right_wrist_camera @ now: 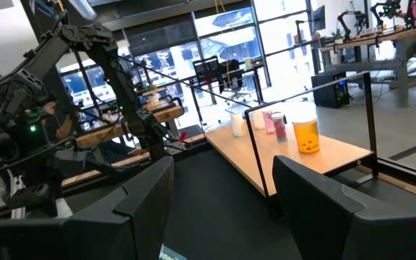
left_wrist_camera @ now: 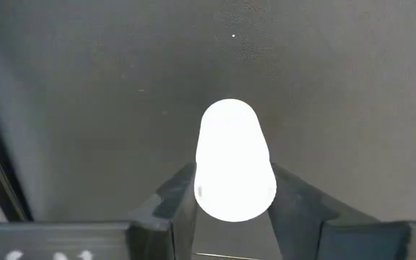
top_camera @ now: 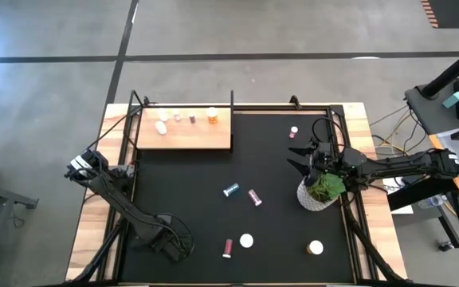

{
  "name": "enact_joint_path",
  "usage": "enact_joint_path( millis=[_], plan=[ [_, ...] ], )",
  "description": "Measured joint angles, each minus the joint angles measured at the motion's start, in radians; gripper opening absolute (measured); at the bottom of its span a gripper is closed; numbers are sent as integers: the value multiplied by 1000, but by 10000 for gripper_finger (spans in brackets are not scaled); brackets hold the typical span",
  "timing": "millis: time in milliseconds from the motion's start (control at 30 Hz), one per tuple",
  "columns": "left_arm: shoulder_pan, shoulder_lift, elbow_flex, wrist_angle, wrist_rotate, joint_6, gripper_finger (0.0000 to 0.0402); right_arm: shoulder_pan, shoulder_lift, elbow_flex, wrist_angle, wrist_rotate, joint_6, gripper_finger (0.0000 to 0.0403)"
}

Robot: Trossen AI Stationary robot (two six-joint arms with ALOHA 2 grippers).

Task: Pick and place medicine bottles onto shelf by color
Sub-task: Put the white pill bottle into the shelf

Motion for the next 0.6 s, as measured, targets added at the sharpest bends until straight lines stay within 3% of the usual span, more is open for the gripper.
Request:
enact_joint_path(
  millis=[200, 333, 600],
  plan=[
    [25, -15, 14, -5, -104, -2, 132, 0, 0, 0, 0, 0, 0, 226],
    [87, -36, 12, -31, -110, 38, 129, 0, 0, 0, 0, 0, 0, 226],
    [359, -111, 33, -162, -156, 498, 129, 0, 0, 0, 0, 0, -1, 226]
  ],
)
